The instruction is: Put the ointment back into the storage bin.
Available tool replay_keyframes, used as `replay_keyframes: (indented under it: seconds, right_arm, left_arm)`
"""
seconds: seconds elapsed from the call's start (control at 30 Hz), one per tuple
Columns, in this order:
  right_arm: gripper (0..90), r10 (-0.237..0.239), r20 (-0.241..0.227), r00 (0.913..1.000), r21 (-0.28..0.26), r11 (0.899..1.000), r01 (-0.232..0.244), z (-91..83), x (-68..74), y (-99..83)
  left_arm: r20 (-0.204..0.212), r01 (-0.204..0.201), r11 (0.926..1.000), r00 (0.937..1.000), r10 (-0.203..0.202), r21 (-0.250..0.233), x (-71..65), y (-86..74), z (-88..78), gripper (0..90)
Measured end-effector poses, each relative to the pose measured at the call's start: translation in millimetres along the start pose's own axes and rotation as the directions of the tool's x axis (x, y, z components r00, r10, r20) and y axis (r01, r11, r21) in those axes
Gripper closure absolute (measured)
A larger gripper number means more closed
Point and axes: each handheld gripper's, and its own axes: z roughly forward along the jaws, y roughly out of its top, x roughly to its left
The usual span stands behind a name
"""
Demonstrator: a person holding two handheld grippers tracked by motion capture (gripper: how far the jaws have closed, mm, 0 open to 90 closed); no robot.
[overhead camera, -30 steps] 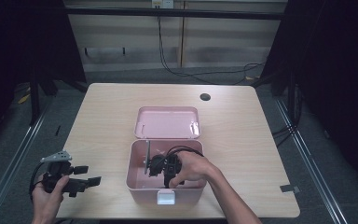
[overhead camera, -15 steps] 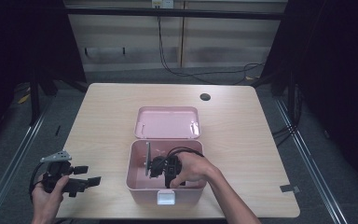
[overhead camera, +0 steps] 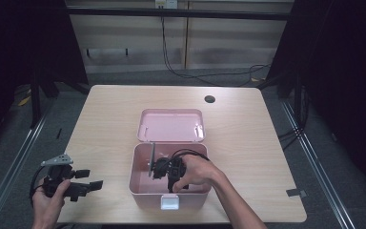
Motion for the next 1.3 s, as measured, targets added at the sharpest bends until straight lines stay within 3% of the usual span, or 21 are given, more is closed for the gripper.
replay_keyframes:
  seconds: [0.2,0.47,0.63,1.3]
  right_arm:
    - [65.4,-0.014,0.002,0.9999,0.004,1.0,0.014,-0.9,0.9,-0.1]
    - [63.0,-0.001,-0.004,1.0,-0.014,1.0,0.0,-6.2,2.5,-2.9]
    - [57.0,0.028,-0.008,0.9996,-0.013,1.0,-0.029,-11.2,1.9,-5.2]
    - [52.2,0.001,0.024,0.9997,-0.027,1.0,0.0,-39.8,10.0,-14.8]
  left_arm:
    - [-0.001,-0.002,1.0,1.0,0.002,0.0,0.1,0.0,-0.2,16.4]
    - [0.001,0.003,1.0,1.0,-0.003,-0.002,-0.5,-0.1,0.2,16.4]
    - [-0.002,0.004,1.0,1.0,-0.004,-0.002,-0.2,0.0,0.0,16.4]
    - [0.003,0.0,1.0,1.0,0.0,-0.002,0.4,0.2,-0.4,16.4]
